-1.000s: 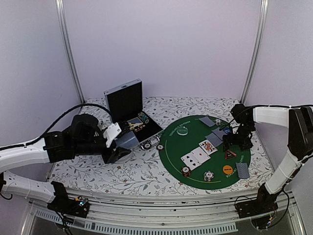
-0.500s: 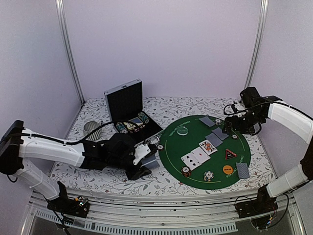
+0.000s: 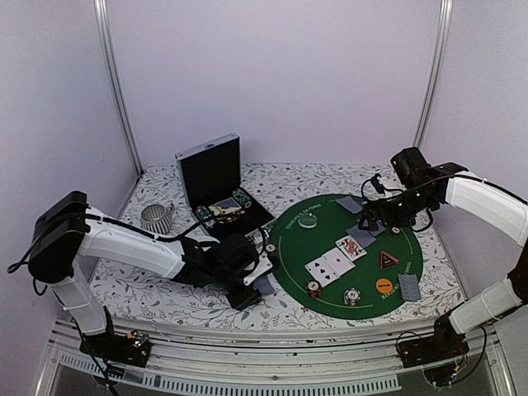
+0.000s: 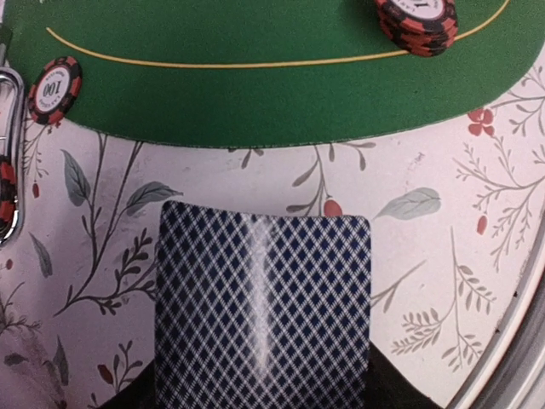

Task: Distribute texas hold em gaming equipment
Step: Place the face-down deck piles at the center of the board, then reset both arms

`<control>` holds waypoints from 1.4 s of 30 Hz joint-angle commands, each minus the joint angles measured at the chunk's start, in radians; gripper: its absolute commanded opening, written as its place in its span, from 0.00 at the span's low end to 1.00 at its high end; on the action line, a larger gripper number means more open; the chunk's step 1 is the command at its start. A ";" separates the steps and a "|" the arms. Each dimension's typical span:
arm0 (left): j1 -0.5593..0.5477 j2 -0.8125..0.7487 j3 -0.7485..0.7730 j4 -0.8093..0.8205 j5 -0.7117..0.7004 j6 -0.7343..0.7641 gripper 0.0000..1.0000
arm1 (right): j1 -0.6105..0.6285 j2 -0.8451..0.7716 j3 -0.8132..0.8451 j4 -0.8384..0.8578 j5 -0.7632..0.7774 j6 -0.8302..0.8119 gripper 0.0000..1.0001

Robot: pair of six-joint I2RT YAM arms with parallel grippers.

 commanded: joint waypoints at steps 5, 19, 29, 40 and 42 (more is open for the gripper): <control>-0.002 0.099 0.074 -0.078 0.076 0.028 0.67 | 0.004 -0.032 -0.019 0.028 -0.017 -0.025 0.99; 0.001 -0.157 0.028 -0.053 0.098 0.057 0.98 | 0.005 -0.057 0.005 0.069 -0.069 -0.030 0.99; 0.358 -0.588 0.028 0.069 -0.076 0.065 0.98 | -0.179 -0.304 -0.101 0.526 -0.208 -0.077 0.99; 0.883 -0.669 -0.190 0.441 -0.251 0.030 0.98 | -0.387 -0.448 -0.562 1.244 -0.040 -0.088 0.99; 0.921 -0.648 -0.259 0.578 -0.322 0.033 0.98 | -0.412 -0.420 -0.685 1.370 -0.030 -0.098 0.99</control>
